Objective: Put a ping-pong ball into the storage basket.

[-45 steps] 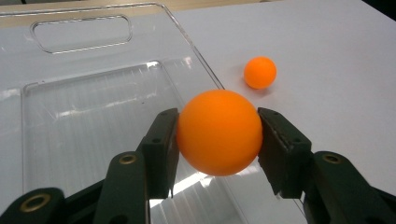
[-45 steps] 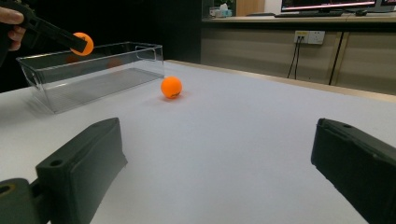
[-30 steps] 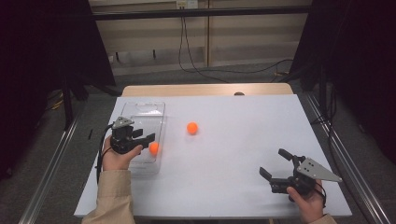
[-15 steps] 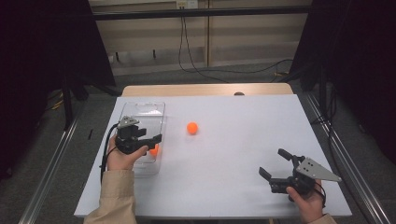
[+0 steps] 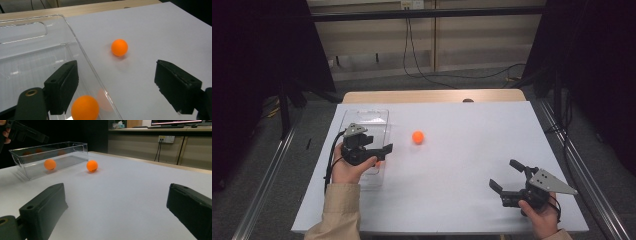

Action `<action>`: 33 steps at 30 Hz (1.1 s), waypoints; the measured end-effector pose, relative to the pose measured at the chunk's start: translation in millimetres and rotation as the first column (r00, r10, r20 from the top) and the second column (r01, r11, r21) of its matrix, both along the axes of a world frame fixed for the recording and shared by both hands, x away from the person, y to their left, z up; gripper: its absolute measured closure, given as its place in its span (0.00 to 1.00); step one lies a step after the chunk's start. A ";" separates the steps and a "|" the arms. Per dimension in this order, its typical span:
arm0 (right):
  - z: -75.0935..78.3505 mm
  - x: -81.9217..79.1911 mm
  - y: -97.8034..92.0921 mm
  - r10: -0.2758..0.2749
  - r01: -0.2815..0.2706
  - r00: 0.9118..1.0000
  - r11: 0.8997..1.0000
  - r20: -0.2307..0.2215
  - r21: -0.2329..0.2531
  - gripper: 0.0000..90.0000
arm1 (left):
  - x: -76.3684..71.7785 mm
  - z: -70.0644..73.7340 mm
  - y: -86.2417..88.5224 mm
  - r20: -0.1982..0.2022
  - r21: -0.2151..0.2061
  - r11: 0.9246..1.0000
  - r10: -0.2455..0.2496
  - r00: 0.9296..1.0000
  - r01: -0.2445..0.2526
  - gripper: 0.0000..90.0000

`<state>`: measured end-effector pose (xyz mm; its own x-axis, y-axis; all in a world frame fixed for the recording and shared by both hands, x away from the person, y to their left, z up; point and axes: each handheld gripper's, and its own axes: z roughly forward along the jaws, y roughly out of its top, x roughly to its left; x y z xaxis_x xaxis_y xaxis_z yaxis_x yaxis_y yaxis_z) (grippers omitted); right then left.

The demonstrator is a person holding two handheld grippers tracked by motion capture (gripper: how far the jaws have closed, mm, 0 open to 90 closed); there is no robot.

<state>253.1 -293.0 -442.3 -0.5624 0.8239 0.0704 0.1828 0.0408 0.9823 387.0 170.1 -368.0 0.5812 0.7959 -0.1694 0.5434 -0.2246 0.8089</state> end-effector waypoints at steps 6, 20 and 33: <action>-0.1 0.1 0.0 -0.001 0.001 1.000 1.000 -0.001 0.000 0.02 | -0.6 -0.2 -6.3 -0.006 -0.003 1.000 -0.012 1.000 0.012 0.19; -0.4 0.6 0.3 0.002 -0.002 1.000 1.000 -0.003 -0.003 0.02 | -2.1 -0.1 -17.9 -0.002 -0.012 1.000 -0.027 1.000 0.027 0.17; -0.4 0.6 0.9 0.002 -0.003 1.000 1.000 -0.005 -0.001 0.02 | -2.1 -3.1 -29.6 -0.002 0.000 0.999 -0.039 0.999 0.039 0.15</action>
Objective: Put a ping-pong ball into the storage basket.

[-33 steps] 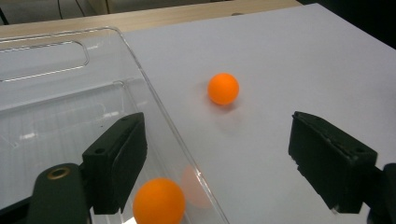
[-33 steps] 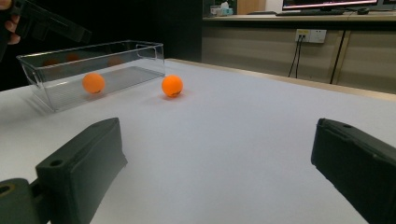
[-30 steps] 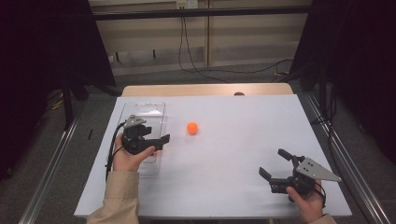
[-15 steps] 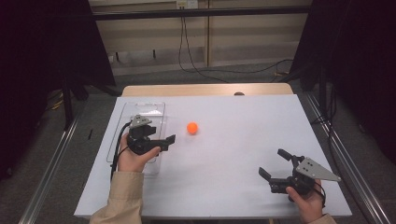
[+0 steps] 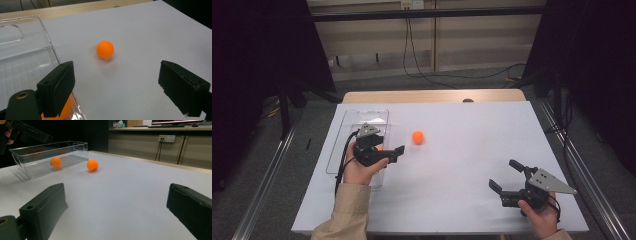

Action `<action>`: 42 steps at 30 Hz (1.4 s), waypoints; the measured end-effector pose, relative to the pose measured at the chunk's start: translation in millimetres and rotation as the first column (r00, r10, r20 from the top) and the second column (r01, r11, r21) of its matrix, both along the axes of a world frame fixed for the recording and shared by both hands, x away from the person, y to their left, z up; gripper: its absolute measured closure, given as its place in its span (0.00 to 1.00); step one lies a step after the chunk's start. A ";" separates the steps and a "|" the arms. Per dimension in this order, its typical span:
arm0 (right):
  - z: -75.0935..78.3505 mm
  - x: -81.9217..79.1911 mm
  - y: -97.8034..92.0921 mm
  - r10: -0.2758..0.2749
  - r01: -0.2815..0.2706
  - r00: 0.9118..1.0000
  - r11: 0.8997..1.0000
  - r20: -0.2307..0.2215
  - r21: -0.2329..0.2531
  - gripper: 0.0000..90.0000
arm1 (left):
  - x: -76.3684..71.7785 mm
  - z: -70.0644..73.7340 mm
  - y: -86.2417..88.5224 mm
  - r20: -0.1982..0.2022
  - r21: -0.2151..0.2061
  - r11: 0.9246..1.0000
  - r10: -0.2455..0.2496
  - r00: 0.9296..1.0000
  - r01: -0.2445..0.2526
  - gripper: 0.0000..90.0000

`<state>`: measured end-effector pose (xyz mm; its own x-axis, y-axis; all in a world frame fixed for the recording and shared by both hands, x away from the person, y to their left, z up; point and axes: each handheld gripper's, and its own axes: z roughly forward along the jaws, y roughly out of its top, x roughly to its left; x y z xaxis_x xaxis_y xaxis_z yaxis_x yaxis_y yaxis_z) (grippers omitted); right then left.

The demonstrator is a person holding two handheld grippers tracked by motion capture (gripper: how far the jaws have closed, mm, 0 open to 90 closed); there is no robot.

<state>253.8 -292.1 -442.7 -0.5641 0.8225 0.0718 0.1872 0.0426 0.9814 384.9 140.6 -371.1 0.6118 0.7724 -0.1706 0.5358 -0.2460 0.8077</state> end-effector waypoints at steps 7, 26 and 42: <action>0.0 0.1 0.0 -0.001 0.001 1.000 1.000 0.001 -0.001 0.02 | 0.5 -2.9 -8.6 0.001 0.007 1.000 -0.012 1.000 0.012 0.14; -0.1 0.1 0.9 0.001 -0.001 1.000 1.000 0.000 -0.003 0.02 | 1.5 -9.0 -24.8 -0.001 0.010 1.000 -0.016 1.000 0.016 0.13; -0.2 0.9 1.6 0.003 -0.003 1.000 1.000 0.001 -0.003 0.02 | 5.2 -15.5 -33.0 -0.009 0.030 0.999 -0.016 1.000 0.016 0.12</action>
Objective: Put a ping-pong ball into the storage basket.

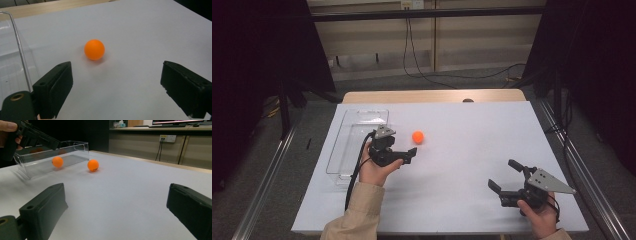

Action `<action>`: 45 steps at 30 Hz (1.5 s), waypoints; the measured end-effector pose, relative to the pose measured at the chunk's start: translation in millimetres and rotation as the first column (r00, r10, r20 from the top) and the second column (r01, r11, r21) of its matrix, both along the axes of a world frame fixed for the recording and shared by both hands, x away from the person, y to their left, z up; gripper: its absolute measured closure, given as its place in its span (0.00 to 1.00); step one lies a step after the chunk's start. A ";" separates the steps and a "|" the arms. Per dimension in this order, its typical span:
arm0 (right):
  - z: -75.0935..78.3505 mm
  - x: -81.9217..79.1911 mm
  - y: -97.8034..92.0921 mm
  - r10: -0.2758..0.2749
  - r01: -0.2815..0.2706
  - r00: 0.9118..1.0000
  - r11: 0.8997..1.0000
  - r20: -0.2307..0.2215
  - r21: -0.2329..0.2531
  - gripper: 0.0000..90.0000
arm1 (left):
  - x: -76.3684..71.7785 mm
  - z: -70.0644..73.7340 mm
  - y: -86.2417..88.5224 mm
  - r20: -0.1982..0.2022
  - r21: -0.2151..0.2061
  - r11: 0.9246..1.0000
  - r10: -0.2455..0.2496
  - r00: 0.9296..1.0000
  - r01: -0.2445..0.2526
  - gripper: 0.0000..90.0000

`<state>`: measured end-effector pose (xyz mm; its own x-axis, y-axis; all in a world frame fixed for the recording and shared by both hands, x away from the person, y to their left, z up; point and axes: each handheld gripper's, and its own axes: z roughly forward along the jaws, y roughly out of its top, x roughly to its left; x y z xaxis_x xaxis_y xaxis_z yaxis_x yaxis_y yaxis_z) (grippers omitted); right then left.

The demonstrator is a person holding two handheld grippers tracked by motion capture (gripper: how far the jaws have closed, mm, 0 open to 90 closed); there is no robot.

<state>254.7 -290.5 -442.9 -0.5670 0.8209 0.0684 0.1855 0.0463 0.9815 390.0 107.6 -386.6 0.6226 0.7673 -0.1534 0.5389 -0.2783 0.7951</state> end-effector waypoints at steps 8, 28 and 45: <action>-0.1 0.3 0.2 0.000 0.000 1.000 1.000 0.001 0.001 0.02 | 3.4 -5.2 -5.5 -0.002 0.003 1.000 0.011 1.000 -0.011 0.11; -0.4 1.4 1.0 0.006 -0.006 1.000 1.000 -0.004 0.000 0.02 | 12.2 -12.3 -18.1 0.013 -0.001 0.999 0.052 0.999 -0.052 0.10; -0.4 1.9 0.8 0.006 -0.006 1.000 1.000 -0.005 0.002 0.02 | 19.7 -18.4 -21.5 0.007 0.006 0.997 0.073 0.997 -0.073 0.10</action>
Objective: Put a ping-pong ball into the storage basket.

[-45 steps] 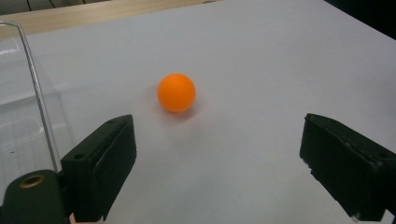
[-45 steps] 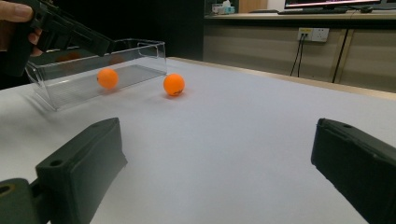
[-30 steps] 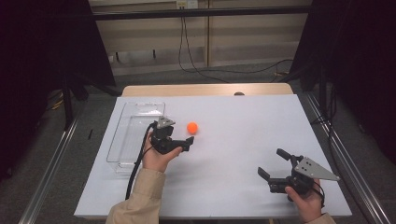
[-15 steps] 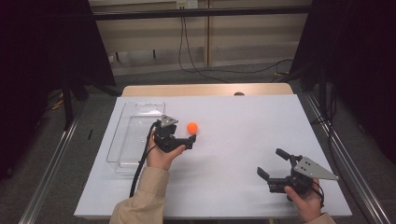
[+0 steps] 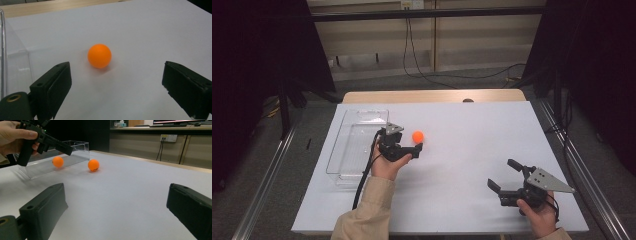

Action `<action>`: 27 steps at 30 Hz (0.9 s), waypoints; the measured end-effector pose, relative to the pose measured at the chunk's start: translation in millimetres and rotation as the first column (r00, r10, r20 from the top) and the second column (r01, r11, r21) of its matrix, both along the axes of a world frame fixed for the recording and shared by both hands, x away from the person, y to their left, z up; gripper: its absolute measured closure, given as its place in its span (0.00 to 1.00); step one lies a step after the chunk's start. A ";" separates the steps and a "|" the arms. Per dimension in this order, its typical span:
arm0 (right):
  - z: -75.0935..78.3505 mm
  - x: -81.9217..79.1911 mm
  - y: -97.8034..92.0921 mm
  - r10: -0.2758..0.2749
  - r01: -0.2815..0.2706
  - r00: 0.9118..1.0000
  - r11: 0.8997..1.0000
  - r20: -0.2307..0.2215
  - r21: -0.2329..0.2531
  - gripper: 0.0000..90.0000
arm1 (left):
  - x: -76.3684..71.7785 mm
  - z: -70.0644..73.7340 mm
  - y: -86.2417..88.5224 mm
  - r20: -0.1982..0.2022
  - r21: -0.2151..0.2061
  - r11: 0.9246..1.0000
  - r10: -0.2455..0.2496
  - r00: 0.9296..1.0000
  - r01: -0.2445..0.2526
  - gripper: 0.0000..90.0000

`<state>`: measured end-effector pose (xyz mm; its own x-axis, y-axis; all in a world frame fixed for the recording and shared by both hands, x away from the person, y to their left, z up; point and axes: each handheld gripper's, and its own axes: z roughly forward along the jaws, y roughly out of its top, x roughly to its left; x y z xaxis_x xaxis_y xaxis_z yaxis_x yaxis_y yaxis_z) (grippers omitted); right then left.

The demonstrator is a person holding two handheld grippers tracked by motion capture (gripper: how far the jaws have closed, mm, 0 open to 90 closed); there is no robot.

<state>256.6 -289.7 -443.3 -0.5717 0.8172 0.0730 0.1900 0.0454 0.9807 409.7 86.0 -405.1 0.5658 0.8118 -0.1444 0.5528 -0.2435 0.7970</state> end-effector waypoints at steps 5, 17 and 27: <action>0.0 0.1 0.1 0.000 0.000 1.000 1.000 -0.001 -0.001 0.02 | 0.9 -0.9 0.0 -0.002 0.007 1.000 0.001 1.000 -0.001 0.10; 0.0 0.3 0.2 0.001 -0.001 1.000 1.000 0.000 -0.002 0.02 | 4.8 -3.9 -2.2 -0.002 0.012 1.000 0.015 1.000 -0.015 0.10; 0.0 0.6 0.1 0.001 -0.001 1.000 1.000 0.000 -0.001 0.02 | 10.1 -5.6 -2.3 -0.005 0.009 0.999 0.032 0.999 -0.032 0.10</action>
<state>257.1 -289.6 -443.3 -0.5728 0.8165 0.0717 0.1895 0.0468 0.9808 419.8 83.7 -410.7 0.5385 0.8308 -0.1406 0.5649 -0.2322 0.7918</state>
